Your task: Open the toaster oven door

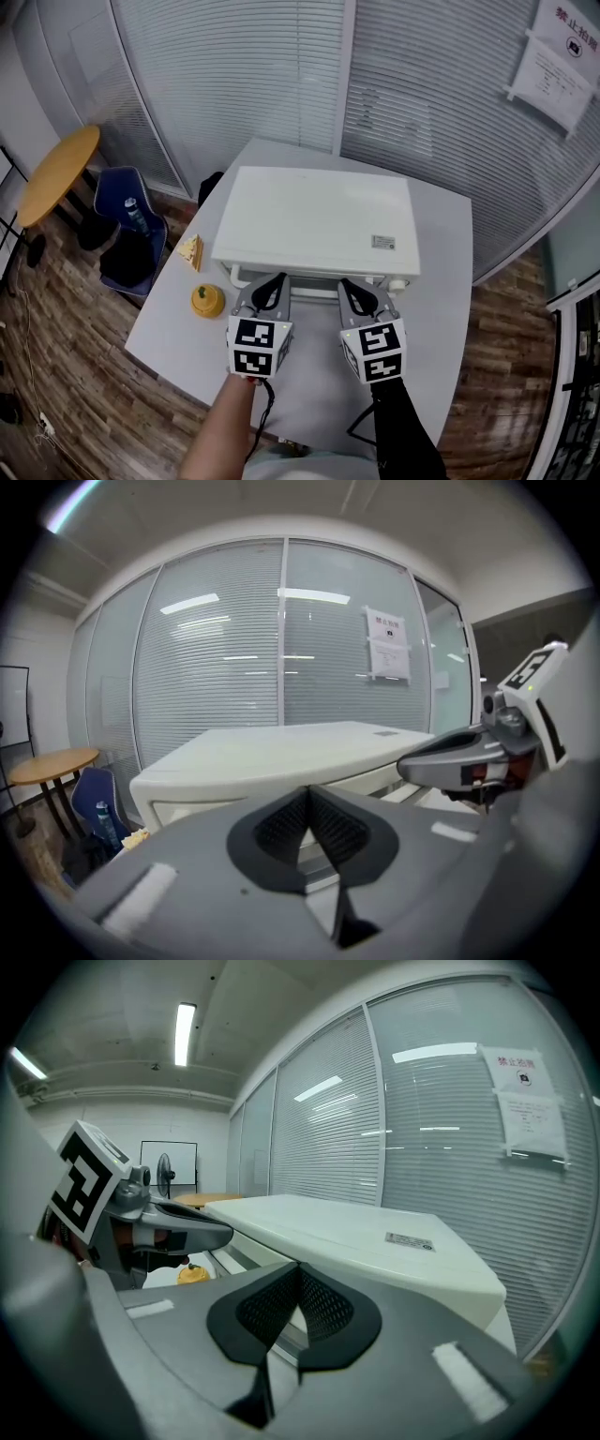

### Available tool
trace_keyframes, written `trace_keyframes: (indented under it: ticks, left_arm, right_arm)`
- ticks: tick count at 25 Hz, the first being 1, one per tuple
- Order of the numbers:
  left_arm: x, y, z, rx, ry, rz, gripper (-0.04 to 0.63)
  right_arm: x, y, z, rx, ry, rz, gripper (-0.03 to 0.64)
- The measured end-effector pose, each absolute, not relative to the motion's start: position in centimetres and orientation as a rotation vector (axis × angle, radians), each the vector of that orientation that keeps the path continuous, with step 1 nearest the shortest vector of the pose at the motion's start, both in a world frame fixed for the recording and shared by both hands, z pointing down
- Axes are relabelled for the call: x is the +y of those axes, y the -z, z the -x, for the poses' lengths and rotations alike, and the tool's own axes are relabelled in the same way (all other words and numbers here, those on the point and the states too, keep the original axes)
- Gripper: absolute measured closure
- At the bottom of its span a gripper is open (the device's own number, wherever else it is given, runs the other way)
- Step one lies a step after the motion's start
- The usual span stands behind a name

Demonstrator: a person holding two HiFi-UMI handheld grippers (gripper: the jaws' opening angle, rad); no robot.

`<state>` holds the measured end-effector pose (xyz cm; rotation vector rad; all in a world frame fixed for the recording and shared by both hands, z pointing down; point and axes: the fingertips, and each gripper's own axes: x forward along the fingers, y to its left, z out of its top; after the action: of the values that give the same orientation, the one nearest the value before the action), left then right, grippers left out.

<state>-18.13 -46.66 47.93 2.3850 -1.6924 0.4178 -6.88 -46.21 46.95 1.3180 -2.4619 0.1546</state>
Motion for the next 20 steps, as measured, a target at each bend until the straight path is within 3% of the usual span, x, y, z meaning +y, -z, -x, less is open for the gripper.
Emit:
trace_keyframes:
  ticks: [20]
  left_arm:
    - [-42.3,-49.4,17.8,-1.635,-0.428,-2.419,0.538]
  right_arm:
    - [-42.4,-48.8,6.2,-2.387,-0.307,-1.380,0.614]
